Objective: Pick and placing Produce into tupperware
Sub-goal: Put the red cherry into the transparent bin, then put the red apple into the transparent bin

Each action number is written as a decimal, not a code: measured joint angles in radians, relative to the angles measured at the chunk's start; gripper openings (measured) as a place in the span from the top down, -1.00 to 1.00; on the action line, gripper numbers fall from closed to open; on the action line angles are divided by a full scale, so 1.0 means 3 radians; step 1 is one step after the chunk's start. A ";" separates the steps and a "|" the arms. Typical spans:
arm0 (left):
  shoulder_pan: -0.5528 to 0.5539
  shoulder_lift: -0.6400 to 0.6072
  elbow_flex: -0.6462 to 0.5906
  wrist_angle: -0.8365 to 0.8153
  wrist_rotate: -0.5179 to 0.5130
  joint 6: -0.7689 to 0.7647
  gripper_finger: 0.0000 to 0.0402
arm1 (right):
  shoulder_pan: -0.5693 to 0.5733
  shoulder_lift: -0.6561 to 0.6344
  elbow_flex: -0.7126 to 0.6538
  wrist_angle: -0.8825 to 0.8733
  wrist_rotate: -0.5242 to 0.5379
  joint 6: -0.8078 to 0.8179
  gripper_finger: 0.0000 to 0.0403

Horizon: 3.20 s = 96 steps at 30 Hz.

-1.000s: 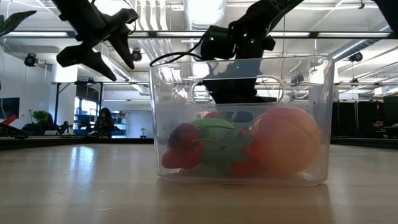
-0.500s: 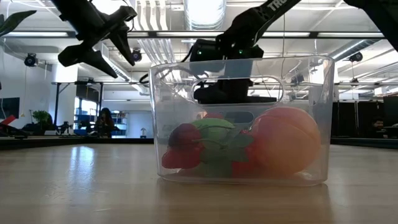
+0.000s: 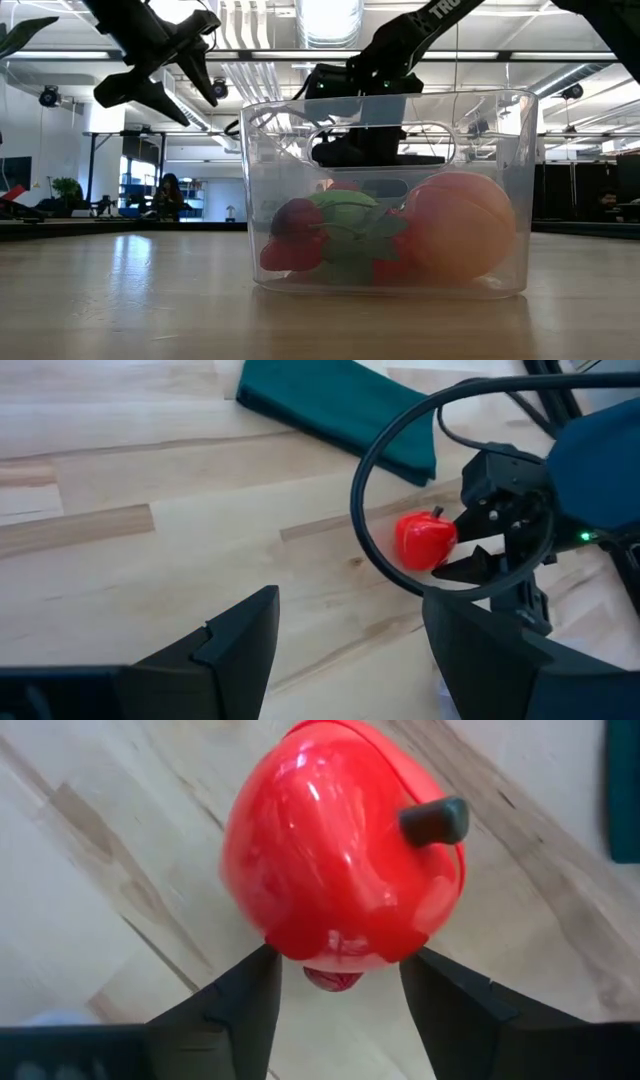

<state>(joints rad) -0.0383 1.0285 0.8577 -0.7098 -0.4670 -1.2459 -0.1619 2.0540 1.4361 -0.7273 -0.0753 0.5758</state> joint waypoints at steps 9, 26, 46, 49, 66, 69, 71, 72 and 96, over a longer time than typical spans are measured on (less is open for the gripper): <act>-0.0001 0.0022 0.0000 -0.0001 -0.0006 0.0008 -0.16 | 0.0000 0.0069 0.0000 0.0007 0.0002 0.0000 0.27; -0.0001 0.0056 0.0001 0.0017 -0.0006 0.0018 -0.16 | 0.0003 -0.0111 -0.0008 -0.0102 -0.0049 -0.0011 0.61; -0.0001 0.0594 -0.0001 0.0656 0.0193 0.0393 -0.16 | 0.0740 -0.1508 -0.0008 -0.0521 -0.0401 -0.0072 0.58; -0.0001 0.0824 0.0009 0.0971 0.0256 0.0601 -0.16 | 0.0834 -0.1456 -0.0009 -0.0488 -0.0400 -0.0015 0.52; 0.0000 0.1296 0.0111 0.1206 0.0749 0.0319 -0.16 | 0.1157 -0.1373 -0.0020 -0.0443 0.0601 0.0416 -0.22; 0.0005 0.1302 0.0093 0.1207 0.0748 0.0065 -0.16 | 0.1155 -0.1574 -0.0020 -0.0508 0.0959 0.0646 -0.28; 0.0006 0.1308 0.0080 0.1201 0.0748 0.0044 -0.16 | 0.1150 -0.1694 -0.0020 -0.0554 0.1096 0.0697 -0.30; 0.0006 0.1308 0.0070 0.1197 0.0748 0.0042 -0.16 | 0.1150 -0.1758 -0.0020 -0.0575 0.1140 0.0701 -0.30; 0.0082 0.1554 0.0368 0.2330 0.1336 0.2972 -0.16 | 0.1148 -0.2184 -0.0106 -0.1059 0.1826 0.0609 -0.33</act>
<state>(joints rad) -0.0138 1.4947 0.9680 -0.0108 -0.0662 -0.3543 0.1825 1.3987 1.4042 -1.0451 0.4724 0.7586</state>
